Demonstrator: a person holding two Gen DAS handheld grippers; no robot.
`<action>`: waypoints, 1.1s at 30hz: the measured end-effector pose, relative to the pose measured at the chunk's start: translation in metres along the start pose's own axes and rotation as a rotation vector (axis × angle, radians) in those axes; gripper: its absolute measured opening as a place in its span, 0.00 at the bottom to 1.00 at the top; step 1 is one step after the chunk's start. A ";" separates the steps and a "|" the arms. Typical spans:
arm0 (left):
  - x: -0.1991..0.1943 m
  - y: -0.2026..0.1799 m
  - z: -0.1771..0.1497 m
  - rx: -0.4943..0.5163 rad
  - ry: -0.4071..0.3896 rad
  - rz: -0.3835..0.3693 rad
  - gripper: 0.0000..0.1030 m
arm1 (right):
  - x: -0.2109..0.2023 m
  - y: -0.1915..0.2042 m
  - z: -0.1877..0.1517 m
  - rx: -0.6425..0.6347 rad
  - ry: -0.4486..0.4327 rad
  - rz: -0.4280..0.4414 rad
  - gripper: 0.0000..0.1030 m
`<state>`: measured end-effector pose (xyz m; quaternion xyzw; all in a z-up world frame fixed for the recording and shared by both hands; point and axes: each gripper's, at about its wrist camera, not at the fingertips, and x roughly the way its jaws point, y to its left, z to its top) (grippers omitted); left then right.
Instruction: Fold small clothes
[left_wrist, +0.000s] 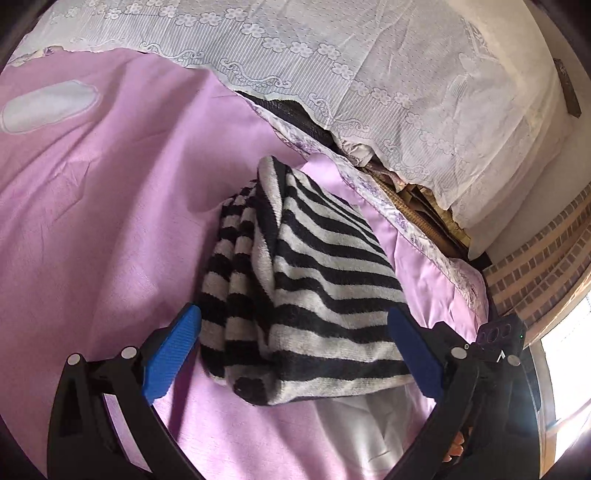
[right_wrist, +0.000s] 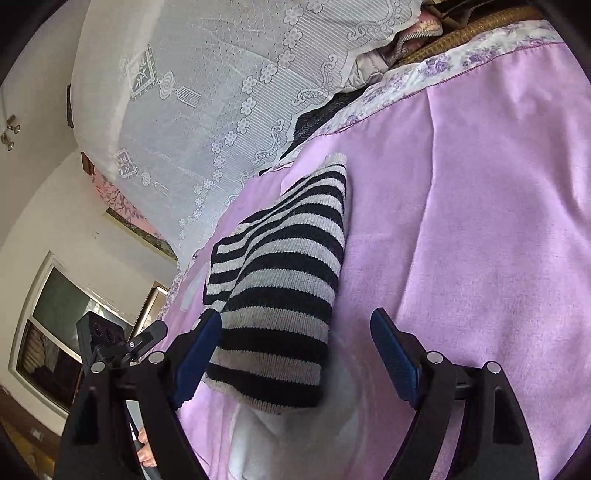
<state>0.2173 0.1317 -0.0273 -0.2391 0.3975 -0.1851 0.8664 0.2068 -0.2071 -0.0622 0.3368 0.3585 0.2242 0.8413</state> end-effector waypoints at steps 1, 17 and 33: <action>0.003 0.004 0.002 -0.014 0.021 -0.015 0.95 | 0.003 0.000 0.002 -0.002 0.013 0.008 0.81; 0.051 0.003 0.016 0.088 0.153 0.070 0.95 | 0.056 -0.002 0.031 -0.004 0.122 0.023 0.81; 0.068 -0.017 0.020 0.183 0.082 0.096 0.70 | 0.078 0.017 0.031 -0.129 0.126 -0.041 0.68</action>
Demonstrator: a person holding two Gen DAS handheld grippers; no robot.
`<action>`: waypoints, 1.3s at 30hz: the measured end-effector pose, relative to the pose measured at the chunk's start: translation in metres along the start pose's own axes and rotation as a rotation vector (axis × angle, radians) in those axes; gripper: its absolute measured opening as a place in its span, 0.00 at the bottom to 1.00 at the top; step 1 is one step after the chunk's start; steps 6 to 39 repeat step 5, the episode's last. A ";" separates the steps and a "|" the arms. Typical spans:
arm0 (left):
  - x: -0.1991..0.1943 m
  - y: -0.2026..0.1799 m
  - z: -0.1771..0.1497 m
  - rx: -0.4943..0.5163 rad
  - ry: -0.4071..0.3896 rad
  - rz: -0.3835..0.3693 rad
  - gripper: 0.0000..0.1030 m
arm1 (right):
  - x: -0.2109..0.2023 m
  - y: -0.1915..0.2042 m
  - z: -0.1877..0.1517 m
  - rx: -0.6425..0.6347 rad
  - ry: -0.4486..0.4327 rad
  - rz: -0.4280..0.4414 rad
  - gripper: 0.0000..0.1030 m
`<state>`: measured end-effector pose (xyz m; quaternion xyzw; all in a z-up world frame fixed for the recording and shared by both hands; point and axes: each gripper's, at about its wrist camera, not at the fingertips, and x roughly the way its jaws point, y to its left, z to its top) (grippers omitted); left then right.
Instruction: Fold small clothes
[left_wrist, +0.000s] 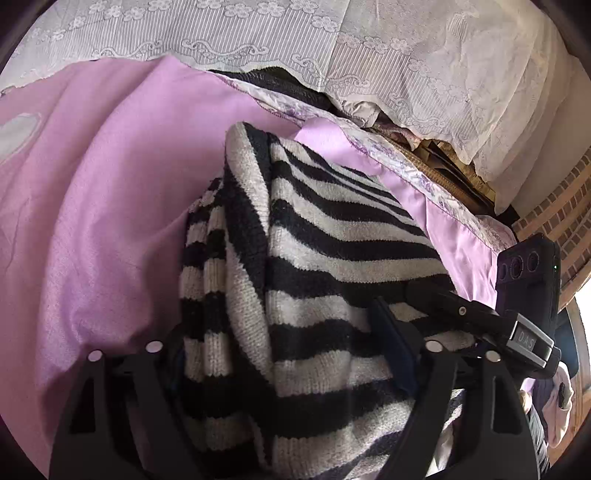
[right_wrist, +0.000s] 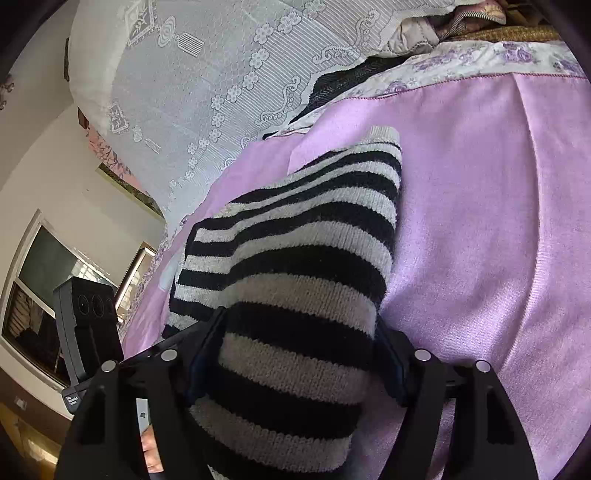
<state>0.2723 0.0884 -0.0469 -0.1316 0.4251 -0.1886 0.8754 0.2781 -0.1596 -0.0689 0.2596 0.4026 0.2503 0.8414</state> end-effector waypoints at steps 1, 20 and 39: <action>-0.003 -0.002 0.000 0.009 -0.015 0.010 0.67 | -0.001 0.004 -0.001 -0.023 -0.012 -0.014 0.67; -0.009 -0.008 -0.002 0.043 -0.046 0.036 0.55 | -0.006 0.021 -0.007 -0.117 -0.057 -0.071 0.64; -0.009 -0.008 -0.002 0.043 -0.046 0.036 0.55 | -0.006 0.021 -0.007 -0.117 -0.057 -0.071 0.64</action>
